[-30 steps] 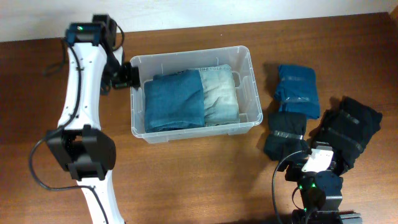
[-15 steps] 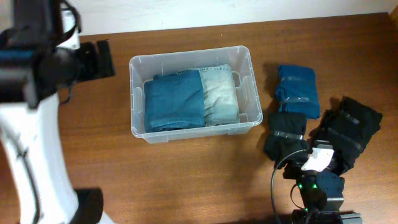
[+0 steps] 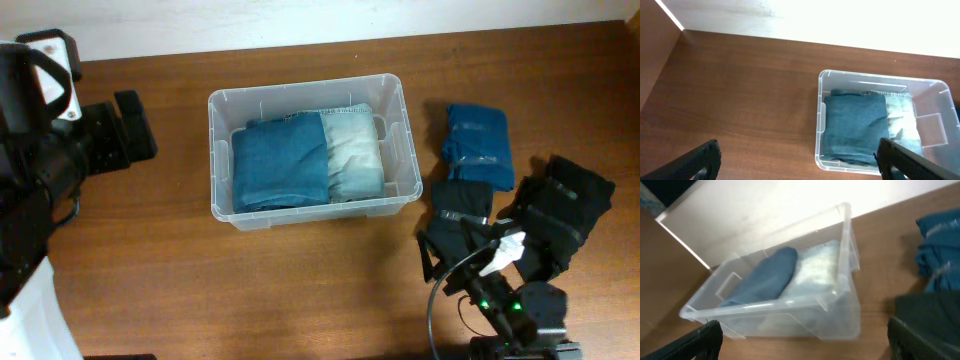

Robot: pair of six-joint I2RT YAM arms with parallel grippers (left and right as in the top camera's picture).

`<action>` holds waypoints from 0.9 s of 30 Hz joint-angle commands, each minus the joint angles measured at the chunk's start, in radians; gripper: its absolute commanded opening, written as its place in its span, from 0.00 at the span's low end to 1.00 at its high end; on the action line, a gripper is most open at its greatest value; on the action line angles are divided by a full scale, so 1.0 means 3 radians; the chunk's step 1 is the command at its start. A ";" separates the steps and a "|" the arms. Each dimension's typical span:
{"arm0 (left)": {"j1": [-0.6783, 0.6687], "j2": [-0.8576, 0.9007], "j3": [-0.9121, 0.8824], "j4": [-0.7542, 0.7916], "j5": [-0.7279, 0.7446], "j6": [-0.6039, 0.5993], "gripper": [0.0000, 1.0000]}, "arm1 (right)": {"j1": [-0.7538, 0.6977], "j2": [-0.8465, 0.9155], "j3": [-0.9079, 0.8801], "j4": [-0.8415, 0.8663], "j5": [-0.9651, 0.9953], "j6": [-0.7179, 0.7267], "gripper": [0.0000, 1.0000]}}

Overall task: Pack container
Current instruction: 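Move the right gripper to the black taped clothes and grasp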

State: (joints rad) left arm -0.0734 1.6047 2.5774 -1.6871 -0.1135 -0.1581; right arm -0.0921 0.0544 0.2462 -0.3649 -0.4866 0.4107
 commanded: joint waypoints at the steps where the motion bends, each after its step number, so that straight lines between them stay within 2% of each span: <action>1: 0.0001 -0.0047 0.0023 -0.0001 -0.0051 0.0019 1.00 | -0.0022 0.0375 0.0553 -0.0126 0.0015 -0.0022 0.98; 10: -0.0001 -0.0046 0.0023 -0.0001 -0.0050 0.0019 0.99 | -0.0022 0.2337 0.2341 -0.1498 0.0712 -0.0402 0.98; 16: -0.0001 -0.0046 0.0023 -0.0001 -0.0050 0.0019 0.99 | -0.0174 0.3394 0.3293 -0.1998 0.0716 -0.0919 0.99; 20: -0.0001 -0.0046 0.0023 -0.0001 -0.0051 0.0019 0.99 | -0.0659 0.3909 0.3527 -0.2120 0.0664 -0.0895 0.98; 27: -0.0001 -0.0046 0.0023 -0.0001 -0.0050 0.0019 0.99 | -0.1900 0.4710 0.3527 -0.2084 -0.0076 -0.0843 0.99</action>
State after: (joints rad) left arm -0.0734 1.6005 2.5771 -1.6875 -0.1173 -0.1577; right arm -0.5560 1.4055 1.2903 -0.9901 -0.3962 0.1711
